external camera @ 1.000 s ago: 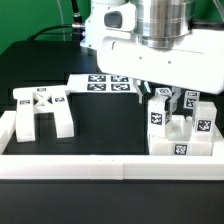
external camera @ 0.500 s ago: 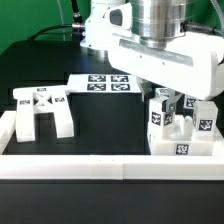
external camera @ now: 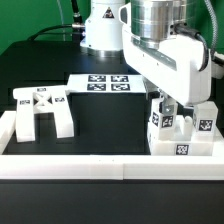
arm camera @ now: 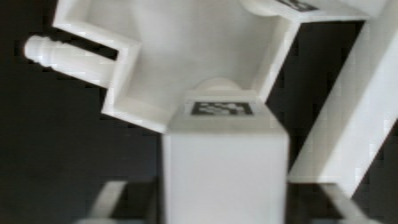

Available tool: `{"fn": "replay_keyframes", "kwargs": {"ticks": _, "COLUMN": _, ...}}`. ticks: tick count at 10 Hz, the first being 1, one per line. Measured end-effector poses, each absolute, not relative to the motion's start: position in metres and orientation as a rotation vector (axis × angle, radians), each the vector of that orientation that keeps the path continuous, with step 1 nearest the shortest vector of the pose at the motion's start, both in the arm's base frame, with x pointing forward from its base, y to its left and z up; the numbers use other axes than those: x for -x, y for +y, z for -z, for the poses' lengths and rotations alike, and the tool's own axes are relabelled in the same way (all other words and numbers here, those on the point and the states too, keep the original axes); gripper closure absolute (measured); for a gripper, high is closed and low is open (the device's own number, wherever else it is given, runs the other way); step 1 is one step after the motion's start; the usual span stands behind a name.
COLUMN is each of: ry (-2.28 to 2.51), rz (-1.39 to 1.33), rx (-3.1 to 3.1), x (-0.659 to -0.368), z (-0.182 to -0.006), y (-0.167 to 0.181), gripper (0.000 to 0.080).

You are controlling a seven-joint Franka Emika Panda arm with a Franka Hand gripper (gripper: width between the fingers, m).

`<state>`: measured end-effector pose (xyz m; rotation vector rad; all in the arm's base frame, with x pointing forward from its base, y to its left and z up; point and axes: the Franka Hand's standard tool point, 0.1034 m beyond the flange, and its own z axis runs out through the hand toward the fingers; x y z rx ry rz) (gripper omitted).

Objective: Assemble chair

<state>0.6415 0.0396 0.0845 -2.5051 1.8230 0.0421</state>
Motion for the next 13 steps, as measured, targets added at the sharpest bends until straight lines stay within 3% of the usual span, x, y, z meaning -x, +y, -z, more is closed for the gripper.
{"fn": "replay_keyframes", "kwargs": {"ticks": 1, "ry": 1.812, "rz": -0.042, "rx": 2.513, "x": -0.6415, "z": -0.0845, "y": 0.0397, "gripper": 0.0311}}
{"fn": "replay_keyframes", "kwargs": {"ticks": 2, "ry": 1.778, "rz": -0.041, "rx": 2.536, "x": -0.6415, "z": -0.0845, "y": 0.0397, "gripper": 0.0311}}
{"fn": "replay_keyframes", "kwargs": {"ticks": 3, "ry": 1.76, "rz": -0.043, "rx": 2.552, "x": -0.6411, "z": -0.0843, "y": 0.0398, "gripper": 0.0186}}
{"fn": "replay_keyframes", "kwargs": {"ticks": 4, "ry": 1.674, "rz": -0.062, "rx": 2.619, "x": -0.6394, "z": -0.084, "y": 0.0406, "gripper": 0.0161}}
{"fn": "replay_keyframes", "kwargs": {"ticks": 13, "ry": 0.665, "rz": -0.022, "rx": 3.023, "x": -0.6407, "z": -0.0825, "y": 0.0458, "gripper": 0.0151}}
